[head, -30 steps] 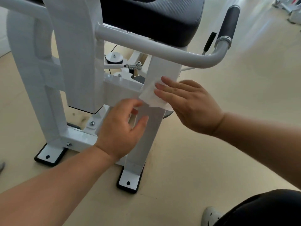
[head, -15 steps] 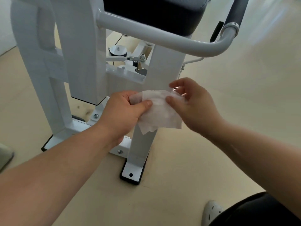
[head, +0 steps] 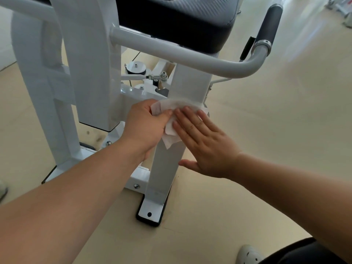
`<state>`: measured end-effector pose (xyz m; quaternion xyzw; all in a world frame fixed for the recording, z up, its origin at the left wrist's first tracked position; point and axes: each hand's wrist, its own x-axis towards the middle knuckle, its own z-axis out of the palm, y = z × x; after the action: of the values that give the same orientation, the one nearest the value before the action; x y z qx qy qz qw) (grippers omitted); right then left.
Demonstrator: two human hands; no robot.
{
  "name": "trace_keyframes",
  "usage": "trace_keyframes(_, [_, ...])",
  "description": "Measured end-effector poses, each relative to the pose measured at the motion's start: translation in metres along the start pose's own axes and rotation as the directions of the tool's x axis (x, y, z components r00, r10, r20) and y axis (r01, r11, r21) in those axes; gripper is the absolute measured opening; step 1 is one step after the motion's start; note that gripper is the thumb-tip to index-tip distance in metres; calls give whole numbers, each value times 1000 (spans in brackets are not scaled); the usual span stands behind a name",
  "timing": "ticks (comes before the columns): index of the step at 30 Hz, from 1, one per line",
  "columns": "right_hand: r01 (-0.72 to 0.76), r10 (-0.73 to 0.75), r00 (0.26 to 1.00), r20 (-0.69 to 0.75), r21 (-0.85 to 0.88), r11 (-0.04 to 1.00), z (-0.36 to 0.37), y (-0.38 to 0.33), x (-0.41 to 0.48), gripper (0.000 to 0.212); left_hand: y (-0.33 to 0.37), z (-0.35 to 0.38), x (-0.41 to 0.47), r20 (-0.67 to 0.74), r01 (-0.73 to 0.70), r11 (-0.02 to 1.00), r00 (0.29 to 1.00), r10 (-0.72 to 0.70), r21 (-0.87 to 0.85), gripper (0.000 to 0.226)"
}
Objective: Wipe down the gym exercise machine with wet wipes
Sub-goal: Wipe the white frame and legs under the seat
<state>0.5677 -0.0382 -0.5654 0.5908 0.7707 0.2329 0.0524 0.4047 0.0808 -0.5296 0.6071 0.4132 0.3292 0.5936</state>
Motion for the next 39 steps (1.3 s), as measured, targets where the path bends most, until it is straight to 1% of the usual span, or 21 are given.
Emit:
trace_keyframes(3, [30, -38, 996, -84, -94, 995, 3, 9, 17, 85, -4, -6, 2, -103, -30, 997, 994, 37, 67, 14])
trace_keyframes(5, [24, -40, 988, -151, -108, 994, -1, 23, 30, 81, -10, -13, 2, -133, -95, 979, 984, 120, 182, 15])
trace_keyframes(6, [13, -32, 984, -176, -107, 994, -5, 32, 37, 80, -13, -17, -1, -117, -144, 957, 977, 178, 253, 14])
trace_keyframes(8, [-36, 17, 979, -206, -90, 995, -12, 51, 51, 78, -19, -24, -7, -34, -264, 878, 953, 302, 399, 21])
trace_keyframes(10, [-75, 56, 976, -213, -83, 994, -17, 61, 57, 80, -27, -28, -13, 78, -374, 772, 917, 392, 515, 32])
trace_keyframes(12, [-30, 14, 983, -185, -83, 996, -15, 58, 52, 89, -35, -31, -18, 189, -454, 655, 880, 436, 604, 40])
trace_keyframes(14, [65, -76, 989, -125, -94, 994, -8, 49, 37, 96, -43, -32, -24, 312, -527, 528, 840, 444, 666, 51])
trace_keyframes(15, [116, -127, 988, -89, -113, 987, -4, 45, 28, 99, -48, -32, -26, 366, -548, 483, 829, 423, 683, 58])
trace_keyframes(17, [205, -211, 977, -20, -169, 964, 1, 46, 15, 103, -57, -34, -30, 435, -569, 416, 818, 378, 709, 66])
trace_keyframes(19, [219, -227, 973, -30, -174, 960, -3, 56, 21, 105, -62, -36, -31, 468, -579, 364, 811, 352, 730, 70])
trace_keyframes(20, [185, -197, 978, -74, -149, 971, -7, 62, 28, 106, -62, -38, -32, 476, -580, 346, 810, 342, 738, 71])
trace_keyframes(22, [67, -82, 982, -169, -95, 993, -15, 73, 44, 111, -61, -40, -32, 492, -586, 319, 806, 331, 745, 72])
trace_keyframes(24, [-31, 20, 979, -202, -51, 998, -16, 70, 49, 116, -59, -42, -32, 504, -595, 310, 799, 329, 741, 71])
trace_keyframes(25, [-37, 31, 979, -200, -24, 999, -11, 63, 46, 118, -59, -43, -32, 503, -597, 320, 797, 334, 735, 71])
trace_keyframes(26, [-5, 3, 983, -184, -10, 1000, -4, 55, 39, 119, -58, -44, -32, 499, -598, 335, 797, 341, 728, 70])
trace_keyframes(29, [196, -202, 974, -99, -67, 978, 19, 37, 12, 113, -53, -45, -30, 482, -603, 341, 790, 380, 721, 67])
trace_keyframes(31, [217, -225, 963, -147, -69, 974, 26, 41, 9, 109, -47, -45, -28, 455, -594, 326, 790, 412, 736, 66])
trace_keyframes(34, [126, -112, 937, -331, 21, 992, 24, 53, 25, 110, -34, -43, -32, 376, -542, 342, 813, 445, 767, 67])
trace_keyframes(36, [85, -25, 909, -417, 126, 988, 26, 56, 32, 110, -26, -37, -38, 348, -515, 346, 826, 443, 784, 68])
trace_keyframes(37, [74, 19, 894, -447, 190, 979, 30, 53, 32, 108, -21, -33, -40, 348, -512, 322, 823, 449, 796, 68])
trace_keyframes(39, [78, 86, 877, -472, 317, 945, 46, 39, 26, 104, -14, -23, -40, 387, -534, 232, 793, 470, 813, 71])
